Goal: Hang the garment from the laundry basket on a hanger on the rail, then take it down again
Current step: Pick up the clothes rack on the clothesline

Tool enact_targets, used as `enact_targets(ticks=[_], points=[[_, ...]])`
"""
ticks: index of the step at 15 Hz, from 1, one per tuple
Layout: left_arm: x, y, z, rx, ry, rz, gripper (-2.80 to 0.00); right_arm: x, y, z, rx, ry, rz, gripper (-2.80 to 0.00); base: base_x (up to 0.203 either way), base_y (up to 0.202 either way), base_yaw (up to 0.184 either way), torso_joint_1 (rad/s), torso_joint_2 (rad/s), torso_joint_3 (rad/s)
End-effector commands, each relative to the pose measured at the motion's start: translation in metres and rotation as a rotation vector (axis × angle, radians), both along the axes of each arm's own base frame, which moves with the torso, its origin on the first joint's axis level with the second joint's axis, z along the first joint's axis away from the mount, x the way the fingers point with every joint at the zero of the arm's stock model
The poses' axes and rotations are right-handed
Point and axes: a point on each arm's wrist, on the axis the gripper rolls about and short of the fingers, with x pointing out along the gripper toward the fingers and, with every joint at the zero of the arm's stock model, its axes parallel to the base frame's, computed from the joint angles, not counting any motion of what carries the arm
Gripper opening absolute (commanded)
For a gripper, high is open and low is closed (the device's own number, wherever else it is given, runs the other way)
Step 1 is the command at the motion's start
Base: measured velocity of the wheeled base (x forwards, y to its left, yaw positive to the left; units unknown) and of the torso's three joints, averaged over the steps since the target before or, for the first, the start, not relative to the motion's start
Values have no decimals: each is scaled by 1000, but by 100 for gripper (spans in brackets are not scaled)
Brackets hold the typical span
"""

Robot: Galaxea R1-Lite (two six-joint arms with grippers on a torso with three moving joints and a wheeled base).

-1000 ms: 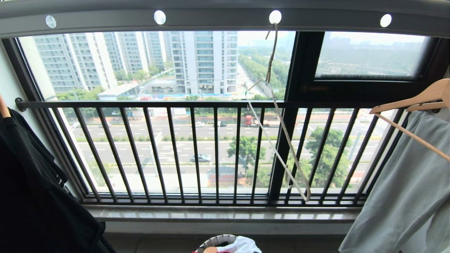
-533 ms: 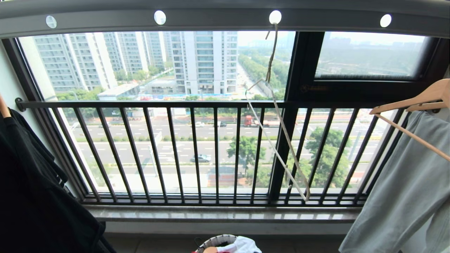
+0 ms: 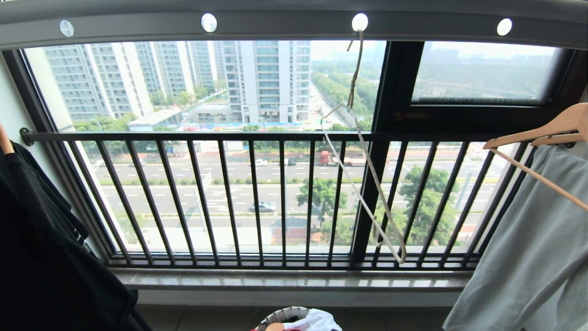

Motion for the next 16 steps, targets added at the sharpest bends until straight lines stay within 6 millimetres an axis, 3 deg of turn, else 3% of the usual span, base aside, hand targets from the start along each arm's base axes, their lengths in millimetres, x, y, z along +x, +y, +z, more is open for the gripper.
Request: enact_targets(ticks=[1,6,8,9,12,14,16], points=[[0,0,0,0,1,0,-280,66,13,24,-5,128,90,-280,0,0,0,0,0,0],[0,0,0,0,1,1,-280,117,83,55,-26,209,129,-280,0,0,0,0,0,0],[0,0,0,0,1,0,-280,122,108,60,-43,218,107,-280,0,0,0,0,0,0],[0,0,0,0,1,0,-280,121,117,62,-50,211,112,0,0,0,0,0,0,0],[0,0,0,0,3,0,-280,134,152,63,-58,223,71,0,0,0,0,0,0,0],[0,0,0,0,1,0,-280,140,166,72,-41,234,69,0,0,0,0,0,0,0],[0,0,0,0,1,1,-280,150,182,66,-62,263,59,0,0,0,0,0,0,0]])
